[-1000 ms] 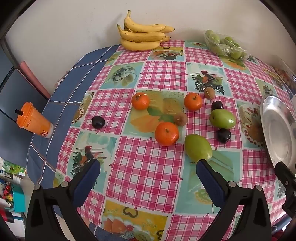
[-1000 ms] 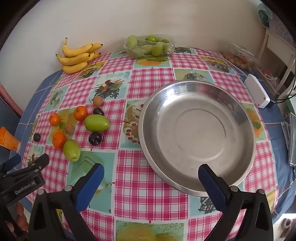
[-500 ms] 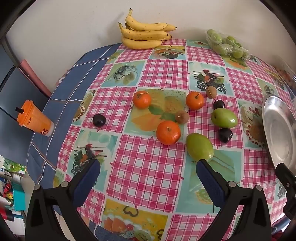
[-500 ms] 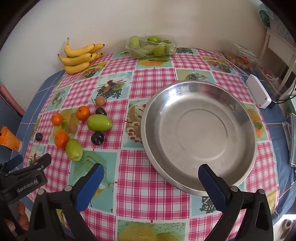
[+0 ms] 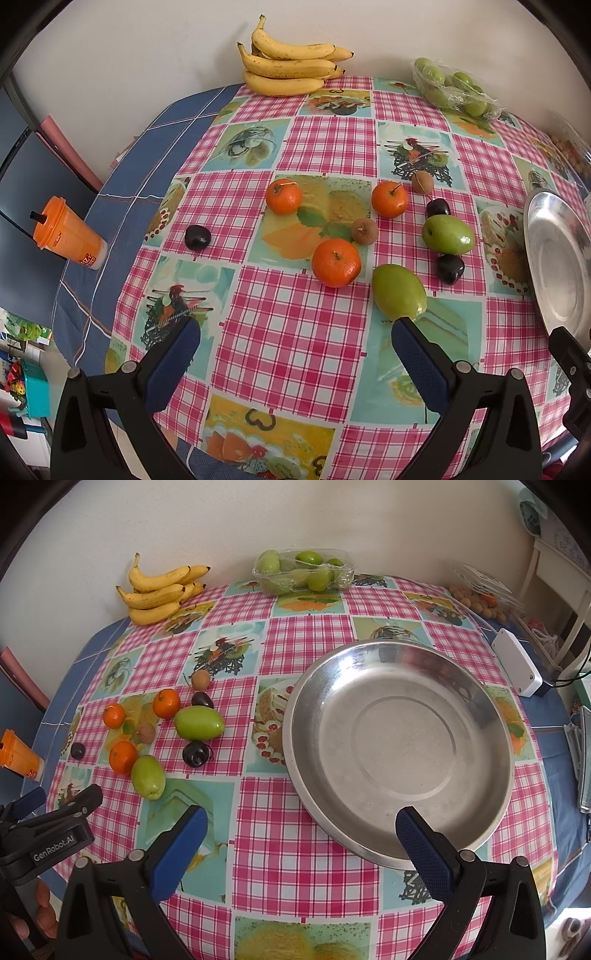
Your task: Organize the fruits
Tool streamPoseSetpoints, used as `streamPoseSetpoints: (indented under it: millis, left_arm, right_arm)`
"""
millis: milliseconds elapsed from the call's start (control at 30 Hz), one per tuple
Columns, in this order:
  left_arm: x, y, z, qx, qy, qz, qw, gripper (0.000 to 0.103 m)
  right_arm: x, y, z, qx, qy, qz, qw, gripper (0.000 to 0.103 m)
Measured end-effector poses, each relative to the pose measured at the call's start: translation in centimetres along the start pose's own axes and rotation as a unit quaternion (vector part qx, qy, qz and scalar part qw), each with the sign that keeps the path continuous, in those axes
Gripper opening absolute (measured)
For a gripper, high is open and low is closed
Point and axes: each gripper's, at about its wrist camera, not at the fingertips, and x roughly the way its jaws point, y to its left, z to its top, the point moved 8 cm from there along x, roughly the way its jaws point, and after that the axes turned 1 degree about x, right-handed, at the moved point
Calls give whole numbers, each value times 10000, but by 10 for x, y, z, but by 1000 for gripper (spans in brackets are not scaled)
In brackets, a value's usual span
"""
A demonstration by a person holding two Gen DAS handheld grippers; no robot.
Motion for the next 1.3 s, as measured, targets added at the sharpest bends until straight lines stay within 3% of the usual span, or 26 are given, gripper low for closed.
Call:
streamPoseSetpoints:
  millis: [1300]
  left_arm:
    - [2,4,-3,-41,24,-38,10000,103]
  right_arm:
    - [1,1,0,-16,16,-12,10000,103]
